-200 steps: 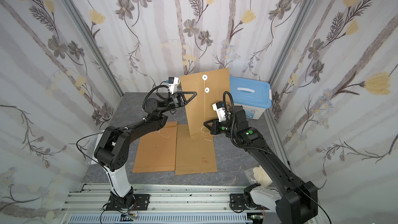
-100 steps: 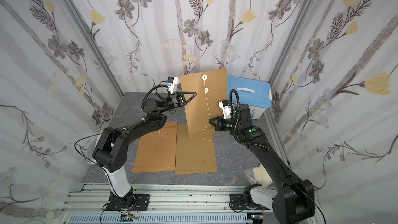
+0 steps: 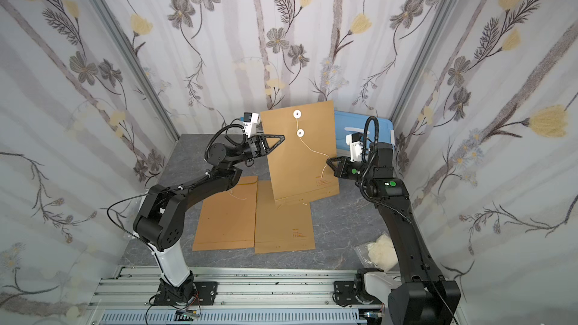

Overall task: Close the mouth of the file bag
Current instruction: Close the file bag.

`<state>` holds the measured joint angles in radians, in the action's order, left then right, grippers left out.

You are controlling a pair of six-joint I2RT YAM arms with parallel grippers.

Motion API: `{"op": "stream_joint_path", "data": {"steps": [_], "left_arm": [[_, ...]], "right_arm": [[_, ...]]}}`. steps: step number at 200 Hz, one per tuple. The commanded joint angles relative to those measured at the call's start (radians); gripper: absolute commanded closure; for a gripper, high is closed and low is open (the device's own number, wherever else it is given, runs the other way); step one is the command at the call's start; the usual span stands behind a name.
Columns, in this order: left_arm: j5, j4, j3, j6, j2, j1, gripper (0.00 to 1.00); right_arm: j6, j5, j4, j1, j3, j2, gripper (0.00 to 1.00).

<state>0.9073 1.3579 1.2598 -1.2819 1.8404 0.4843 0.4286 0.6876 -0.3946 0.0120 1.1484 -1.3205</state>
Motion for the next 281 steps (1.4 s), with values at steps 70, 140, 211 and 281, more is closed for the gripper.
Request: {"op": "stream_joint_path", "data": {"steps": [70, 140, 211, 281], "left_arm": [[0.053, 0.052, -0.044, -0.002, -0.004, 0.000, 1.00], [0.082, 0.052, -0.060, -0.003, 0.001, 0.003, 1.00], [0.117, -0.039, -0.054, 0.048, -0.002, 0.015, 1.00], [0.132, -0.110, -0.037, 0.097, 0.016, 0.048, 1.00]], "right_arm": [[-0.078, 0.032, -0.134, -0.097, 0.202, -0.055, 1.00], [-0.104, -0.009, -0.193, -0.109, 0.349, -0.125, 1.00], [-0.140, -0.022, -0.296, -0.112, 0.539, -0.200, 1.00], [-0.143, -0.029, -0.331, -0.107, 0.611, -0.214, 1.00]]}}
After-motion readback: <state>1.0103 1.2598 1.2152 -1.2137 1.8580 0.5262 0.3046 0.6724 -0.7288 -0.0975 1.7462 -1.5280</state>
